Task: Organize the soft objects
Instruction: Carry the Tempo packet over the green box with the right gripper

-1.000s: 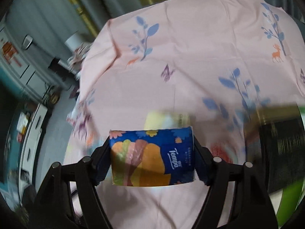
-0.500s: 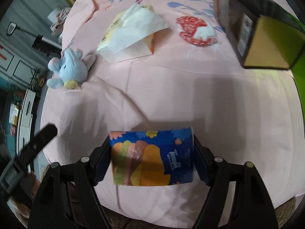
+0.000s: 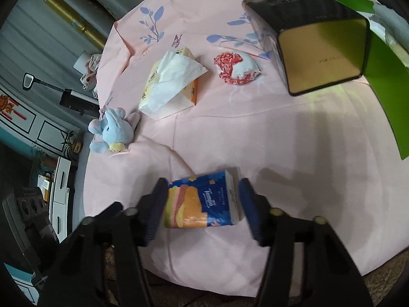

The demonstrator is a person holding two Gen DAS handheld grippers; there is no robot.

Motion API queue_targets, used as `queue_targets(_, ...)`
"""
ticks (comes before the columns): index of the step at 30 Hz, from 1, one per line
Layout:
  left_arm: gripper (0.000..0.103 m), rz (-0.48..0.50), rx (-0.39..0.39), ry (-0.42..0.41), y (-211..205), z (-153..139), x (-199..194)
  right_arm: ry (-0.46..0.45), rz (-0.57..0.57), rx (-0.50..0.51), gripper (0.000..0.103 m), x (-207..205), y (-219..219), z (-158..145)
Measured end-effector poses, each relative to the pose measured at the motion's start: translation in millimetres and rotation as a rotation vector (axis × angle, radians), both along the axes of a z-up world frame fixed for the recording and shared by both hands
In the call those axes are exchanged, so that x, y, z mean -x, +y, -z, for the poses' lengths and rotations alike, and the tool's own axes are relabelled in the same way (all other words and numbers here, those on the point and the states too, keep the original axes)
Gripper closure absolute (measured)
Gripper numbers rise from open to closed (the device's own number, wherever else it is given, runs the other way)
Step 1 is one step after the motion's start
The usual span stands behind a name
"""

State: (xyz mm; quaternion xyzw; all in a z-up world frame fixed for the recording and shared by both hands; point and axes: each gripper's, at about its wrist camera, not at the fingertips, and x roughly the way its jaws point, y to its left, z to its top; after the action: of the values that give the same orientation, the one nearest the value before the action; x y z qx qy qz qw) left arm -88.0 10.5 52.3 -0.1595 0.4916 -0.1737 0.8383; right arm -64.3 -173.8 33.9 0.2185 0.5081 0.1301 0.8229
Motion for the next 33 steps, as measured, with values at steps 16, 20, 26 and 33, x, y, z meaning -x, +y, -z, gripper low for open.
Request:
queue_targets(16, 0.063, 0.091, 0.031, 0.055, -40.3, 16.7, -6.8, 0.057, -0.040, -0.108, 0.059, -7.8, -10.3, 28.3)
queue_targets(20, 0.063, 0.116, 0.023, 0.011, -48.6, -1.2, -6.3, 0.000, -0.024, -0.113, 0.060, -1.8, -20.1, 14.1)
queue_targets(26, 0.063, 0.192, -0.008, -0.108, -77.1, -37.2, -5.5, -0.124, 0.042, -0.104, 0.060, 13.1, -47.4, -24.6)
queue_targets(33, 0.063, 0.299, -0.018, -0.179, -126.4, -59.1, -15.2, -0.214, 0.159, -0.096, 0.061, 26.1, -98.3, -48.0)
